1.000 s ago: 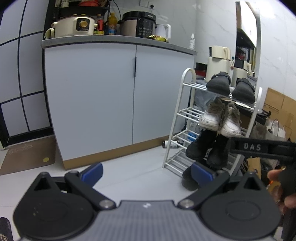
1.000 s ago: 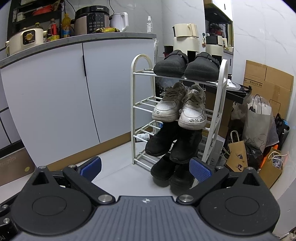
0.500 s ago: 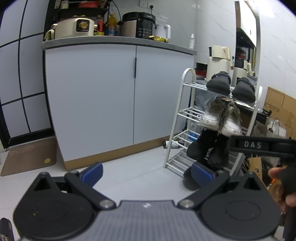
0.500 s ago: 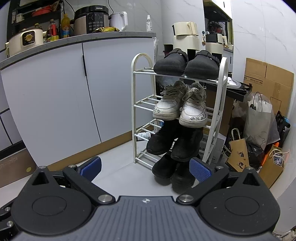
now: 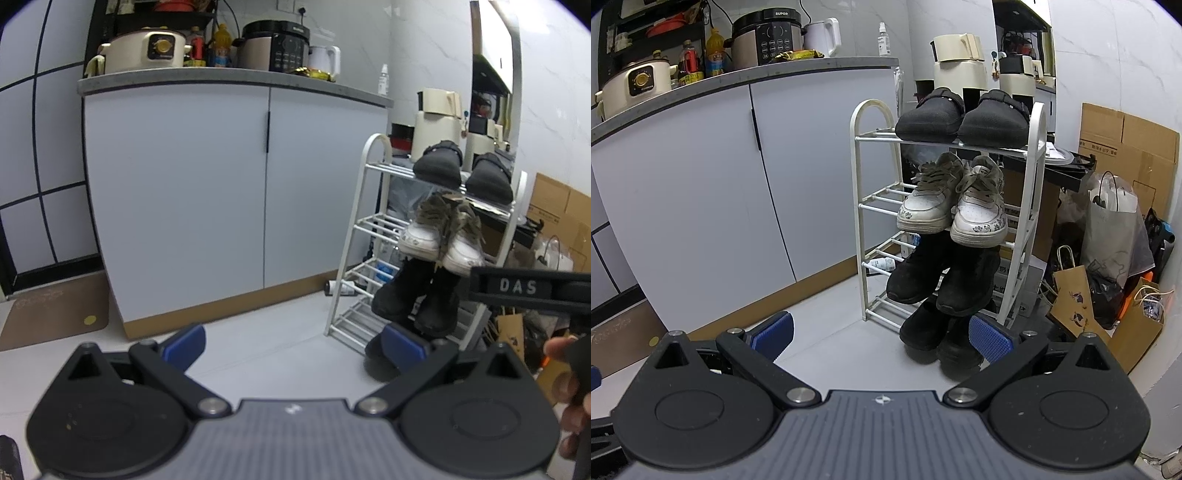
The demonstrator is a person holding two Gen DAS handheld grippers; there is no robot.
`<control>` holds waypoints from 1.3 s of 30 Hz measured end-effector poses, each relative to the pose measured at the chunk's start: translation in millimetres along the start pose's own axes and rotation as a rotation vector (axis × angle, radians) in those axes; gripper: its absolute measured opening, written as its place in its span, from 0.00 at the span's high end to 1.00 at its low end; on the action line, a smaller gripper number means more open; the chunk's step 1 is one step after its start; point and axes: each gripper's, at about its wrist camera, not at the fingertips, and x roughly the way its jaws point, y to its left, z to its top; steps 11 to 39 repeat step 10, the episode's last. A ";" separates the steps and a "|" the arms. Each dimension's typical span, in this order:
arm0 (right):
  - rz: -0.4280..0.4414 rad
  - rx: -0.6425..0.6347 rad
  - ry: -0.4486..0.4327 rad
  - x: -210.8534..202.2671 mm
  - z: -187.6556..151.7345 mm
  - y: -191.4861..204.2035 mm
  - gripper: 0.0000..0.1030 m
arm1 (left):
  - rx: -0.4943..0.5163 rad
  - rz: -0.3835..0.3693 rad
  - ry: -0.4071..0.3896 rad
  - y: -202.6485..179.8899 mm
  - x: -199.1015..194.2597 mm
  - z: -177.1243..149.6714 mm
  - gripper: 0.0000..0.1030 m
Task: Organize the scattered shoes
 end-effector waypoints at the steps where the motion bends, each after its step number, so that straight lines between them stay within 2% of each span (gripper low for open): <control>1: 0.000 0.000 0.000 0.4 -0.2 0.0 0.00 | 0.000 -0.003 0.009 -1.1 2.0 0.2 0.00; 4: -0.002 -0.001 0.002 1.6 -0.8 0.0 0.00 | 0.006 -0.004 0.003 -4.9 3.2 0.8 0.00; 7: 0.033 0.034 0.032 3.1 -0.2 -4.7 0.00 | 0.031 0.000 -0.008 -9.2 2.5 -0.7 0.00; 10: 0.041 0.036 0.020 -1.0 0.7 -7.6 0.00 | 0.085 -0.030 -0.022 -17.3 1.2 -4.4 0.01; 39: 0.041 0.036 0.020 -1.0 0.7 -7.6 0.00 | 0.085 -0.030 -0.022 -17.3 1.2 -4.4 0.01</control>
